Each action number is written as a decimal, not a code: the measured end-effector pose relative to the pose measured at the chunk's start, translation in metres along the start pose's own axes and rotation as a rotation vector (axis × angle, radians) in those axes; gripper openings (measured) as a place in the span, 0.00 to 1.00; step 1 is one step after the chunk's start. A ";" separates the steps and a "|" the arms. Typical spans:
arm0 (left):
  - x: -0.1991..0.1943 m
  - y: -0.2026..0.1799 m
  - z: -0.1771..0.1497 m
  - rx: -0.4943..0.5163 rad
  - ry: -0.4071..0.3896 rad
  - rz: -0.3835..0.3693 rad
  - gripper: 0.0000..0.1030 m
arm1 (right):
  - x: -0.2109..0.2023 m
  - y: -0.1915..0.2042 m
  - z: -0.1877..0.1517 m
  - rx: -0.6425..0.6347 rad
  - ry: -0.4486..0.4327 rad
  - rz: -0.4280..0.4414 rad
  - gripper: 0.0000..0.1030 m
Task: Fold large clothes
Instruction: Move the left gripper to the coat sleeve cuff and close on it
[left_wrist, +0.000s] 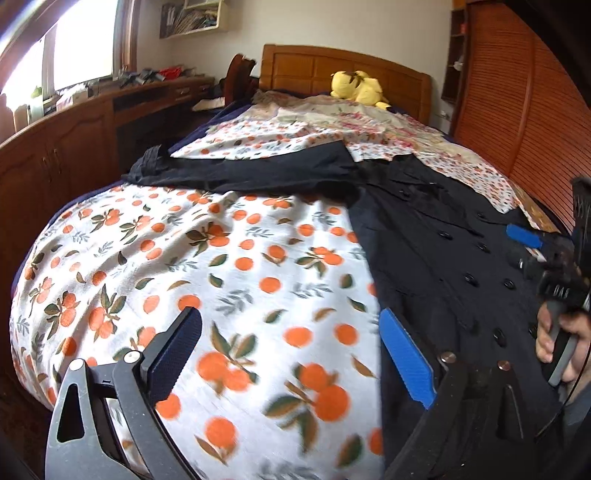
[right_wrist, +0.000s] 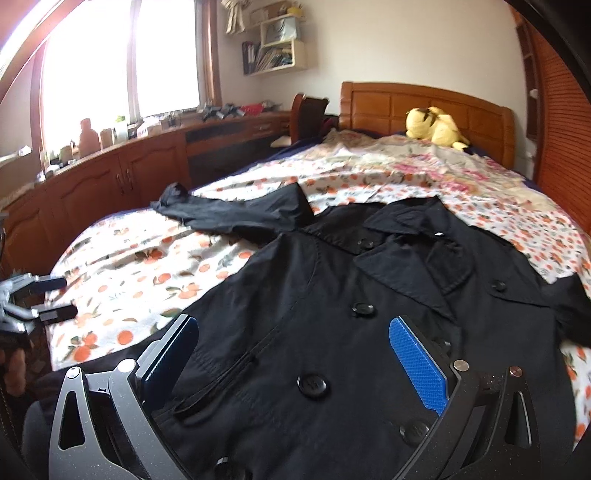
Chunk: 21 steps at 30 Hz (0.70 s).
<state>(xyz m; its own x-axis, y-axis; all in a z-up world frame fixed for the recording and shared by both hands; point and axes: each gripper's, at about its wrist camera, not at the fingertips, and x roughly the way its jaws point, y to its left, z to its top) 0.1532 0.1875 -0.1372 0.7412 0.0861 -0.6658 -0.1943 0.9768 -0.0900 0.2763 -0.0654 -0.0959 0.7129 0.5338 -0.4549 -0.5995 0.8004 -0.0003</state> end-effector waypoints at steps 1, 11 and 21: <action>0.005 0.005 0.003 -0.003 0.008 0.006 0.90 | 0.007 0.000 -0.002 0.002 0.006 0.001 1.00; 0.065 0.052 0.053 -0.038 0.040 0.045 0.75 | 0.018 0.000 -0.006 -0.010 0.045 -0.027 1.00; 0.146 0.073 0.101 -0.181 0.094 -0.015 0.73 | 0.031 0.014 -0.004 -0.029 0.044 -0.045 1.00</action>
<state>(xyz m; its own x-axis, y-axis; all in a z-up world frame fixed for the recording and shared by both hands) 0.3122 0.2912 -0.1661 0.6830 0.0451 -0.7291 -0.3026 0.9259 -0.2261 0.2888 -0.0390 -0.1138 0.7232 0.4842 -0.4925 -0.5778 0.8148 -0.0474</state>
